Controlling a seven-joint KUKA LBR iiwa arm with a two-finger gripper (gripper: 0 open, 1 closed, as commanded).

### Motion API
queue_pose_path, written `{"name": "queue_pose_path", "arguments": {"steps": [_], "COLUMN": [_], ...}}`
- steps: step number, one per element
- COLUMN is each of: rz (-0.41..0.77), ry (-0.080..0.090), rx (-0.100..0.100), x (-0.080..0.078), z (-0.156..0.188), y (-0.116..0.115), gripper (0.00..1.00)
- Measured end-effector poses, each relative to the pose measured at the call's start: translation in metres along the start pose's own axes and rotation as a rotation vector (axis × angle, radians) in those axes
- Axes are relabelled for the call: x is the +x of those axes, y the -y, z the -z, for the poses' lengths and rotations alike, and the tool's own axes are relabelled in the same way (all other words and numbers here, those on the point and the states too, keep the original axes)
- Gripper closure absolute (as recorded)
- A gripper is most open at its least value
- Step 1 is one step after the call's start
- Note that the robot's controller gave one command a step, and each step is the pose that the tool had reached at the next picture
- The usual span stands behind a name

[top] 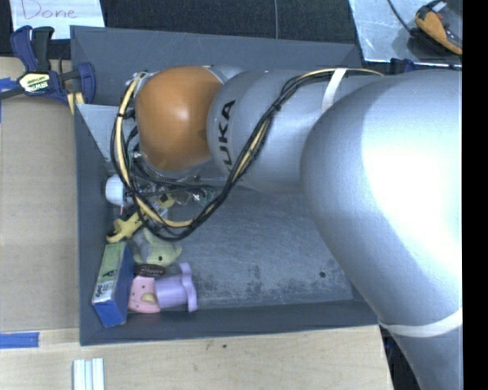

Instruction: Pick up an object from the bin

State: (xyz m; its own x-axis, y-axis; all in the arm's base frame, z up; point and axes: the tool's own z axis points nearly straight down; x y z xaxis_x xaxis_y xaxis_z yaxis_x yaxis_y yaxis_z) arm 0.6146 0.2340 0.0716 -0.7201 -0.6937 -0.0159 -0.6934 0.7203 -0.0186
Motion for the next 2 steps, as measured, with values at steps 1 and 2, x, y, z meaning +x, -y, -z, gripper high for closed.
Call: {"name": "queue_pose_path", "arguments": {"steps": [1, 2], "rz": [-0.001, -0.002], "ry": [-0.001, -0.004], "rx": [-0.002, -0.004], "x": [0.001, 0.001], "z": [0.012, 0.042], "y": [-0.001, -0.001], "gripper": [1.00, 1.00]}}
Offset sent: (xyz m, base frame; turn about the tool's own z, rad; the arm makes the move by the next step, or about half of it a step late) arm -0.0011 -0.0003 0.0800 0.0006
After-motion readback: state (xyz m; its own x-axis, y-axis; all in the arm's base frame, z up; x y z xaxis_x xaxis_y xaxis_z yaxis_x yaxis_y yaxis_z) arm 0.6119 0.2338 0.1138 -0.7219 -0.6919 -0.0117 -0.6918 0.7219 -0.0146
